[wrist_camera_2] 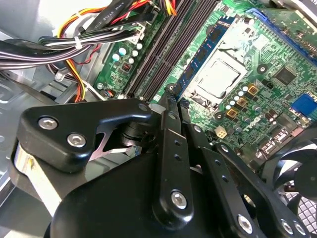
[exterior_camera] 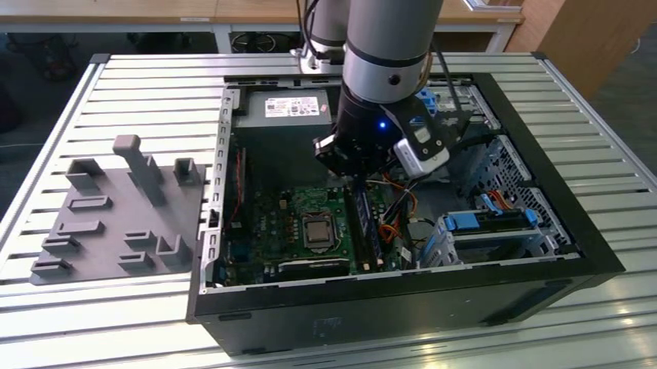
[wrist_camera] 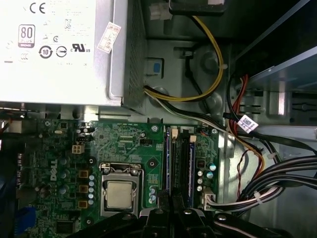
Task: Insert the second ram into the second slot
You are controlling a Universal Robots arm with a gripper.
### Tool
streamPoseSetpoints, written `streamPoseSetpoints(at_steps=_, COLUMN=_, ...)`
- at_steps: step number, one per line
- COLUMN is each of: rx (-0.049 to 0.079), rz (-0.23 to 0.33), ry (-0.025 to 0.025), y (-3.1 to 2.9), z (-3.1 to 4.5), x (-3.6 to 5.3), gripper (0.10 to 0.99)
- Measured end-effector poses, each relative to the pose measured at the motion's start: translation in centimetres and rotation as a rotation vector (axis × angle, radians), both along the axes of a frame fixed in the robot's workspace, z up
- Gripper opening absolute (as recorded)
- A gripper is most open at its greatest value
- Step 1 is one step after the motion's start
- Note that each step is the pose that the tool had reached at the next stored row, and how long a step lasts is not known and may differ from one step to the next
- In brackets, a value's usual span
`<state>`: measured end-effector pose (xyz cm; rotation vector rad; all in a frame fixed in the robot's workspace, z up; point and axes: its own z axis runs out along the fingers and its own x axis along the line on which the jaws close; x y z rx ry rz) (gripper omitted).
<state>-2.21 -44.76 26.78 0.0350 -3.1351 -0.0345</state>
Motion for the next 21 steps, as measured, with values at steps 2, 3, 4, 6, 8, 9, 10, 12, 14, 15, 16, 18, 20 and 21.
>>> streamPoseSetpoints(at_steps=2, rx=0.000, rz=0.000, ry=-0.0001, y=0.00, z=-0.16, x=0.00, gripper=0.137)
streamPoseSetpoints(at_steps=3, rx=0.000, rz=0.000, ry=0.0000, y=0.00, z=-0.23, x=0.00, gripper=0.137)
streamPoseSetpoints(at_steps=4, rx=0.000, rz=0.000, ry=0.0000, y=-0.01, z=-0.27, x=0.00, gripper=0.137)
streamPoseSetpoints(at_steps=6, rx=0.000, rz=0.000, ry=0.0000, y=-0.07, z=-0.31, x=-0.01, gripper=0.137)
streamPoseSetpoints(at_steps=8, rx=0.000, rz=-0.002, ry=0.0000, y=-0.20, z=-0.34, x=0.00, gripper=0.137)
streamPoseSetpoints(at_steps=9, rx=0.000, rz=-0.002, ry=0.0000, y=-0.25, z=-0.35, x=0.00, gripper=0.137)
streamPoseSetpoints(at_steps=10, rx=0.000, rz=-0.003, ry=0.0000, y=-0.29, z=-0.37, x=0.00, gripper=0.137)
streamPoseSetpoints(at_steps=12, rx=0.000, rz=-0.003, ry=-0.0001, y=-0.31, z=-0.42, x=0.00, gripper=0.137)
streamPoseSetpoints(at_steps=14, rx=0.000, rz=-0.003, ry=0.0000, y=-0.32, z=-0.51, x=0.00, gripper=0.137)
streamPoseSetpoints(at_steps=15, rx=0.000, rz=-0.003, ry=-0.0001, y=-0.32, z=-0.58, x=0.00, gripper=0.137)
streamPoseSetpoints(at_steps=16, rx=0.000, rz=-0.003, ry=0.0000, y=-0.32, z=-0.65, x=0.00, gripper=0.137)
streamPoseSetpoints(at_steps=18, rx=0.000, rz=-0.003, ry=0.0000, y=-0.32, z=-0.80, x=0.01, gripper=0.137)
streamPoseSetpoints(at_steps=20, rx=0.000, rz=-0.002, ry=0.0003, y=-0.32, z=-0.99, x=0.06, gripper=0.137)
streamPoseSetpoints(at_steps=21, rx=0.000, rz=-0.002, ry=0.0004, y=-0.32, z=-1.08, x=0.07, gripper=0.137)
